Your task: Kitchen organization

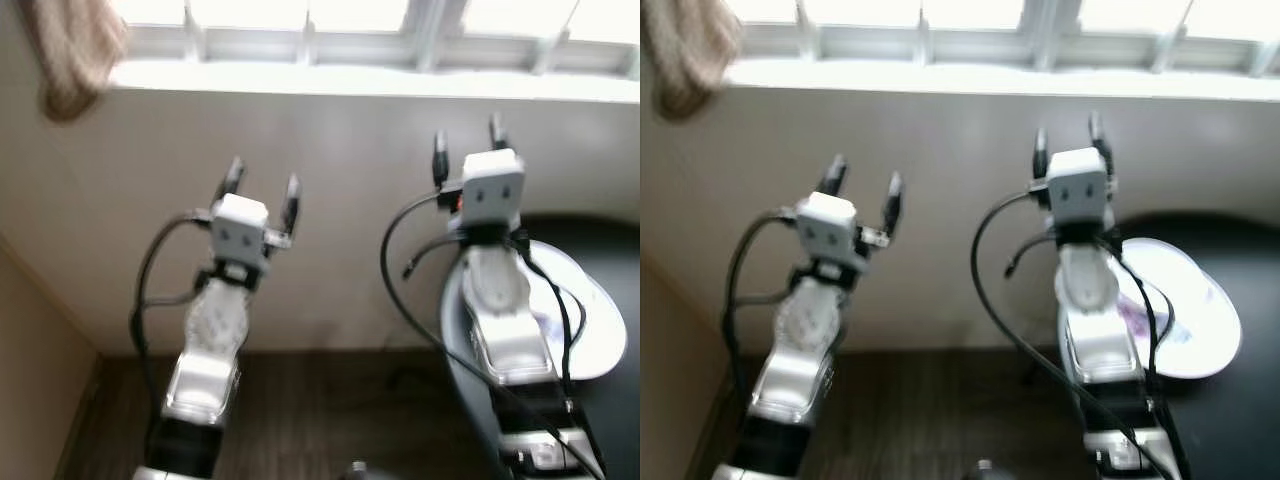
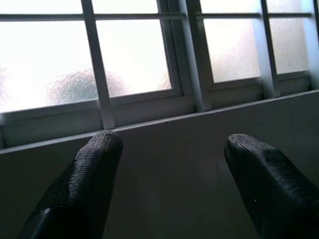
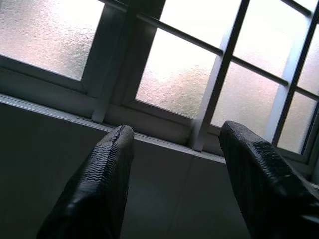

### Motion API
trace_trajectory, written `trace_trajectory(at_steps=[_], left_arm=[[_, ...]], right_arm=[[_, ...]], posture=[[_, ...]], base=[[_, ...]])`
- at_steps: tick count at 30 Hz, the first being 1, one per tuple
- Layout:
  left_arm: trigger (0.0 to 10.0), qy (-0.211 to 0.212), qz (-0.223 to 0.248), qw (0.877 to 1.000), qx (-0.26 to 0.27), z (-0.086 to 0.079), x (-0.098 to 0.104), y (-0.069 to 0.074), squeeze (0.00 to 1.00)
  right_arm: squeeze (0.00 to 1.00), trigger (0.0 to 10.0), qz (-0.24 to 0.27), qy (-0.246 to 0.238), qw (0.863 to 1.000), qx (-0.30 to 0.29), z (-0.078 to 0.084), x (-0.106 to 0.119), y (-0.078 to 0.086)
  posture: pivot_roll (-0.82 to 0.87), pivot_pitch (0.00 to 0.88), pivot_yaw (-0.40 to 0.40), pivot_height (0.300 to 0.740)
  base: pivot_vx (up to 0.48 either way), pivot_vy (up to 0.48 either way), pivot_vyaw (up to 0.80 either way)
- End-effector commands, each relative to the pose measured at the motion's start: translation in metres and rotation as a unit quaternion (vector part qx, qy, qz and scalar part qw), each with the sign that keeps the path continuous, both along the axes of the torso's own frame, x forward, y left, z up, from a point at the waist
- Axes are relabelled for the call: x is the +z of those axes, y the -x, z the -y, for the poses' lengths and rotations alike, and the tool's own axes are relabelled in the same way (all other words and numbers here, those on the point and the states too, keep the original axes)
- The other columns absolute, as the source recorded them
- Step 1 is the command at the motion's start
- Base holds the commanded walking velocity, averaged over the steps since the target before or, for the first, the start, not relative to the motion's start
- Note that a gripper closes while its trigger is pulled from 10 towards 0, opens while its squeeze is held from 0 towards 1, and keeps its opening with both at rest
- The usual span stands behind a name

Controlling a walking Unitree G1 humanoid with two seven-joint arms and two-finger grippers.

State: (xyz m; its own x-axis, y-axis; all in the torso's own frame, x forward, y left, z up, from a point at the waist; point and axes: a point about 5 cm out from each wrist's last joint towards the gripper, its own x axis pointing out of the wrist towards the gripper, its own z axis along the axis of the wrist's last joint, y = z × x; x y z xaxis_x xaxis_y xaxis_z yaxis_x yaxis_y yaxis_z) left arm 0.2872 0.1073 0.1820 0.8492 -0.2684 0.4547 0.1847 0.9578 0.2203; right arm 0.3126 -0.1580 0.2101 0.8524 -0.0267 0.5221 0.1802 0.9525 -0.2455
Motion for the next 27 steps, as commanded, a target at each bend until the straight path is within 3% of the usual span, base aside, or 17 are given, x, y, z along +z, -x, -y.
trace_trajectory(at_steps=[1,9,11,16,19,23,24,27], left_arm=[[10.0,-0.004,0.000,1.000,0.010,-0.006,0.000,0.000,0.00],[10.0,-0.004,-0.005,1.000,0.012,-0.007,-0.002,-0.001,0.00],[10.0,-0.005,-0.008,1.000,0.014,-0.008,-0.003,-0.001,0.00],[10.0,-0.005,-0.009,1.000,0.015,-0.008,-0.003,-0.001,0.00],[10.0,-0.007,-0.012,1.000,0.013,-0.007,-0.005,-0.002,0.00],[10.0,-0.007,-0.013,1.000,0.012,-0.007,-0.005,-0.002,0.00],[10.0,-0.007,-0.014,1.000,0.012,-0.007,-0.005,-0.002,0.00],[10.0,-0.007,-0.015,1.000,0.012,-0.007,-0.006,-0.002,0.00]], right_arm=[[0.00,10.0,0.000,-0.004,1.000,0.003,-0.003,0.001,0.000],[0.00,10.0,-0.033,-0.034,0.999,-0.011,0.004,-0.007,-0.006],[0.00,10.0,-0.081,-0.087,0.993,-0.019,0.012,-0.019,-0.011],[0.00,10.0,-0.119,-0.127,0.984,-0.032,0.019,-0.029,-0.016],[0.00,10.0,-0.181,-0.195,0.962,-0.053,0.032,-0.048,-0.021],[0.00,10.0,-0.192,-0.218,0.954,-0.075,0.040,-0.052,-0.021],[0.00,10.0,-0.207,-0.245,0.940,-0.120,0.053,-0.060,-0.020],[0.00,10.0,-0.215,-0.256,0.932,-0.140,0.059,-0.064,-0.019]], posture=[[-0.12,0.000,-0.032,0.740],[-0.12,0.000,-0.033,0.740],[-0.12,0.000,-0.033,0.740],[-0.12,0.000,-0.032,0.740],[-0.12,0.000,-0.030,0.740],[-0.12,0.000,-0.029,0.740],[-0.12,0.000,-0.029,0.740],[-0.12,0.000,-0.029,0.740]], base=[[0.000,0.000,0.00],[0.000,0.000,0.00],[0.000,0.000,0.00],[0.000,0.000,0.00],[0.000,0.000,0.00],[0.000,0.000,0.00],[0.000,0.000,0.00],[0.000,0.000,0.00]])
